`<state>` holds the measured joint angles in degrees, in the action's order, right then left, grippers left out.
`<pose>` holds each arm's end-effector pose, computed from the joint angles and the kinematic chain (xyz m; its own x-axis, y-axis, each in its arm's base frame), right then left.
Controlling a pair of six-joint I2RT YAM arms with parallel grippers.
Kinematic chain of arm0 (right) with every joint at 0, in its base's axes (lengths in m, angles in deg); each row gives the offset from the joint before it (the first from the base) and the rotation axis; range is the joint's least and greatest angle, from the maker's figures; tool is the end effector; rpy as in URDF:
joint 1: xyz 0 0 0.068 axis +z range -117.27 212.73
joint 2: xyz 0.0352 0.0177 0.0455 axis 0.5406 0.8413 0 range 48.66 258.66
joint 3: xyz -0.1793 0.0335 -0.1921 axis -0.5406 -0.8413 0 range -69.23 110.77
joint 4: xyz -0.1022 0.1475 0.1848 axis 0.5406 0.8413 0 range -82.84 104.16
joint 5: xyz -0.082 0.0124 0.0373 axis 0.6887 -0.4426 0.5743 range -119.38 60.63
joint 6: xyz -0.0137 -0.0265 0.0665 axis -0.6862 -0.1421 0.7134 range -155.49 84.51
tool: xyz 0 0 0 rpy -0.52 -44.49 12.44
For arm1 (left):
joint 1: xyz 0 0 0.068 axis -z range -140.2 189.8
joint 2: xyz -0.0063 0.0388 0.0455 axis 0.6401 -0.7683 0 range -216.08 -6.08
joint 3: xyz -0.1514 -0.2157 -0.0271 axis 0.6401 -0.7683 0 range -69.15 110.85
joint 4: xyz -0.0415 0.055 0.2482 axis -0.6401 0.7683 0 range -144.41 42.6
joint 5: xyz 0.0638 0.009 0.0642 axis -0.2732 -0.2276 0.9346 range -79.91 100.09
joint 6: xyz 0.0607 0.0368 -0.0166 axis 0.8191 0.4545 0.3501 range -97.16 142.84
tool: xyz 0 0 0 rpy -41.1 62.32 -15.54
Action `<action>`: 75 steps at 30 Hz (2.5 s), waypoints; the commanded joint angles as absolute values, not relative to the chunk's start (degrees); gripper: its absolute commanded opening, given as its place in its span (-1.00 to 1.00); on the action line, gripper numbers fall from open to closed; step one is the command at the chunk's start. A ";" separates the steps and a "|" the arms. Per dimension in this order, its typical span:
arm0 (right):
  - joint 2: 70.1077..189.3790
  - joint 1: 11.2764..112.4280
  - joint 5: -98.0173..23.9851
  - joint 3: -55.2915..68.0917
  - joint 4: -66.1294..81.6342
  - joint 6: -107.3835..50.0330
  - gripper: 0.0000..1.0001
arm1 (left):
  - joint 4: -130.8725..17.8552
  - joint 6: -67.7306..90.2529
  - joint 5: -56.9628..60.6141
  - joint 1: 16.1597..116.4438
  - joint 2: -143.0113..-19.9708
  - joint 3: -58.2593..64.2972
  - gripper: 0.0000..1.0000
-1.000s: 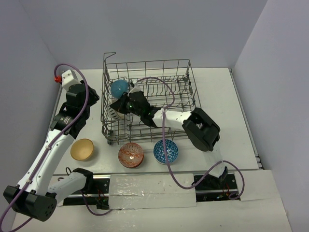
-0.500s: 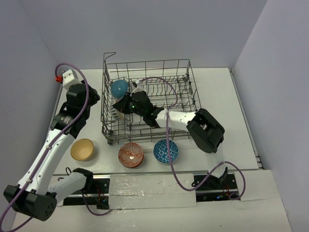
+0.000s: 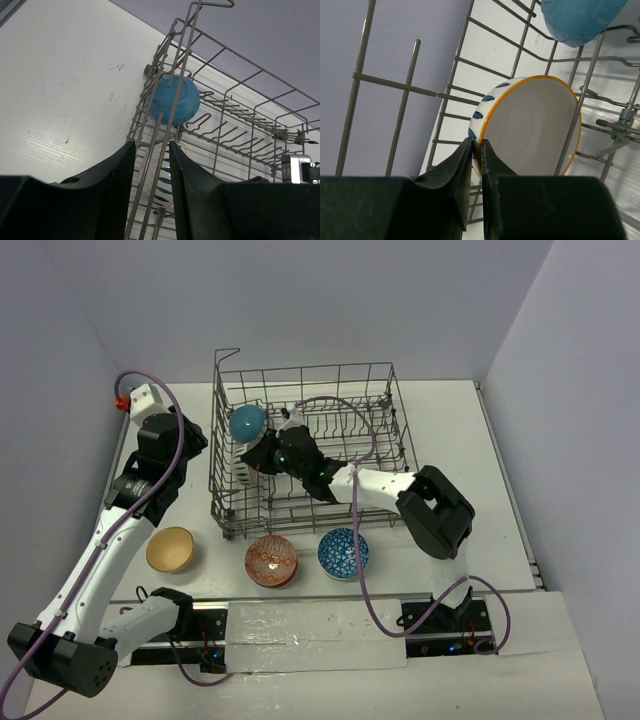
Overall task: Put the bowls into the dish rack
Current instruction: Turn the bowl upside down over the dish rack.
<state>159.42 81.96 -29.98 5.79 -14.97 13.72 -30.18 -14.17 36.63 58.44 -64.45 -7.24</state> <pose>0.3076 0.3581 0.2291 -0.6788 0.3720 -0.6331 -0.3829 0.5564 0.7375 0.2384 -0.0519 0.3609 -0.2009 -0.5005 -0.8421 -0.2895 0.8516 -0.4371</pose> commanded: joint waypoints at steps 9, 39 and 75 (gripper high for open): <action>153.60 79.40 -27.70 3.98 -14.03 10.74 -0.64 | -32.17 -12.58 34.35 58.61 -65.85 -7.27 -0.21; 155.80 76.14 -34.38 7.58 -7.60 8.11 -0.32 | -32.61 -12.05 33.90 58.61 -66.29 -7.45 -0.21; 168.89 78.60 -46.51 28.50 2.67 3.89 -0.29 | -30.59 -8.98 27.31 58.61 -73.49 -5.87 -0.50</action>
